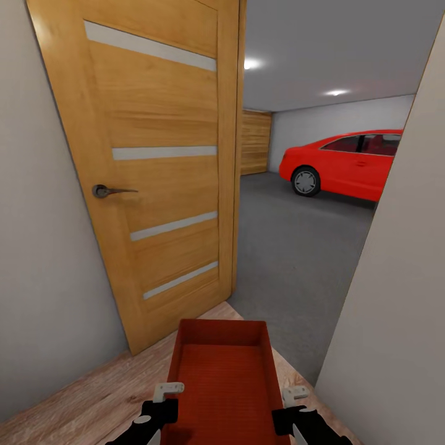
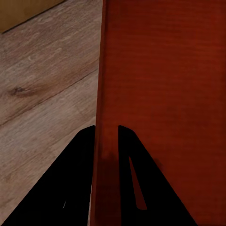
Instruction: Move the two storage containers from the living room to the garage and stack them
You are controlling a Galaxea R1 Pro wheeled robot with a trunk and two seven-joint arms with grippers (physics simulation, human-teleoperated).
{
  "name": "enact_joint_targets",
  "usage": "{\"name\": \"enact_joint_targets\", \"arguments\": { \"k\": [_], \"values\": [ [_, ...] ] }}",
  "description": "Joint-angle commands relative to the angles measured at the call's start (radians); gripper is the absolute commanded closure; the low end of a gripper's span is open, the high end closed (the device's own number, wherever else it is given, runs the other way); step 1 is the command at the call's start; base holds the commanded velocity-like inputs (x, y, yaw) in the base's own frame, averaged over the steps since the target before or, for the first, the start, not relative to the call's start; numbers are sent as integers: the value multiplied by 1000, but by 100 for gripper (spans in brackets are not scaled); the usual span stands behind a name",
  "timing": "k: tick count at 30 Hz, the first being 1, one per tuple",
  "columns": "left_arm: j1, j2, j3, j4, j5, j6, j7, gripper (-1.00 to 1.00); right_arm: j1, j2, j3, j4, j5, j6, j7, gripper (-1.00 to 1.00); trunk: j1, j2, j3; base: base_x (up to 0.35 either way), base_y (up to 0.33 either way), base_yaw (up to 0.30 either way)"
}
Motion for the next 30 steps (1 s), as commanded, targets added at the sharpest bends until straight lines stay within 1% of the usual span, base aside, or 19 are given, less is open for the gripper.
{"name": "enact_joint_targets", "arguments": {
  "k": [1, 24, 30],
  "values": [
    [-1, 23, -30, 0, 5, -3, -35, 100, 0, -2, 24, -1, -19, 6, 69, 100, 0, 0, -1, 0, 0, 0],
    [0, 23, -30, -1, 6, -3, -34, 100, 0, -2, 24, -1, -18, 6, 67, 100, 0, 0, -1, 0, 0, 0],
    [0, 23, -30, 0, 6, -3, -35, 100, 1, -7, 23, -1, -18, 5, 68, 100, 0, 0, -1, 0, 0, 0]
  ]
}}
